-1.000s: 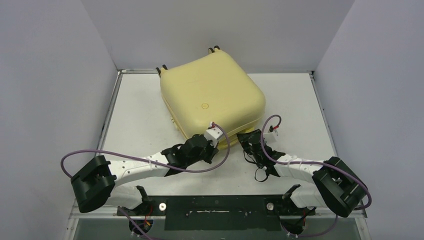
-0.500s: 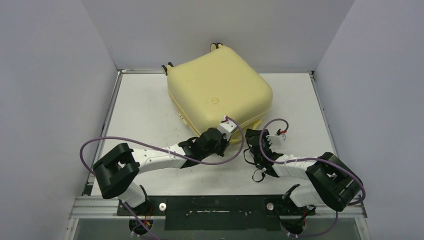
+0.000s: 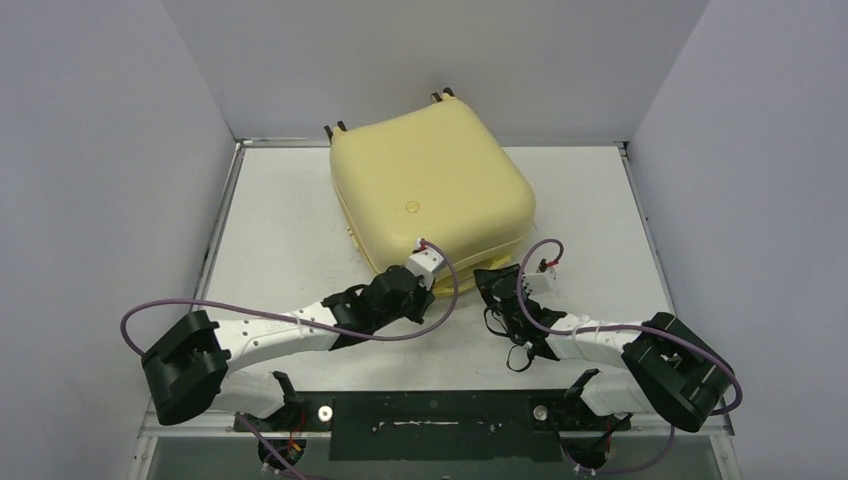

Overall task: Pack the luggage
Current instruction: Zip the luggage at the center of the board.

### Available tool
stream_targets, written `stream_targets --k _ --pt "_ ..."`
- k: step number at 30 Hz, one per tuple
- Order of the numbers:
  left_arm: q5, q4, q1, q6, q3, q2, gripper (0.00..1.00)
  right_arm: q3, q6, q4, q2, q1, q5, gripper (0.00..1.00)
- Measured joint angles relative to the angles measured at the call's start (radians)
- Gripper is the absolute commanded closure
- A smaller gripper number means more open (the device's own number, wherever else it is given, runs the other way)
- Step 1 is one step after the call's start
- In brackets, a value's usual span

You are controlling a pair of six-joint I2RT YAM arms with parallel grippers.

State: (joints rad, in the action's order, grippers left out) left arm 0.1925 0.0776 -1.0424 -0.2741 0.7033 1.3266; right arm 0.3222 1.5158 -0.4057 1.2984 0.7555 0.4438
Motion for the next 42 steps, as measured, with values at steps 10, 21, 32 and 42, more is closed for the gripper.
stream_targets --k 10,21,32,42 --pt "0.005 0.01 0.001 -0.063 0.013 0.03 1.0 0.024 0.001 0.023 0.027 0.017 -0.011 1.0" --pt "0.009 -0.037 0.0 -0.054 0.215 0.208 1.0 0.038 0.044 -0.027 0.095 0.06 0.116 1.0" --pt "-0.005 0.093 0.001 -0.023 0.213 0.265 1.0 0.039 0.041 -0.023 0.08 0.073 0.138 1.0" --pt "-0.023 0.124 0.003 0.037 0.282 0.35 1.0 0.037 0.057 -0.037 0.097 0.096 0.187 1.0"
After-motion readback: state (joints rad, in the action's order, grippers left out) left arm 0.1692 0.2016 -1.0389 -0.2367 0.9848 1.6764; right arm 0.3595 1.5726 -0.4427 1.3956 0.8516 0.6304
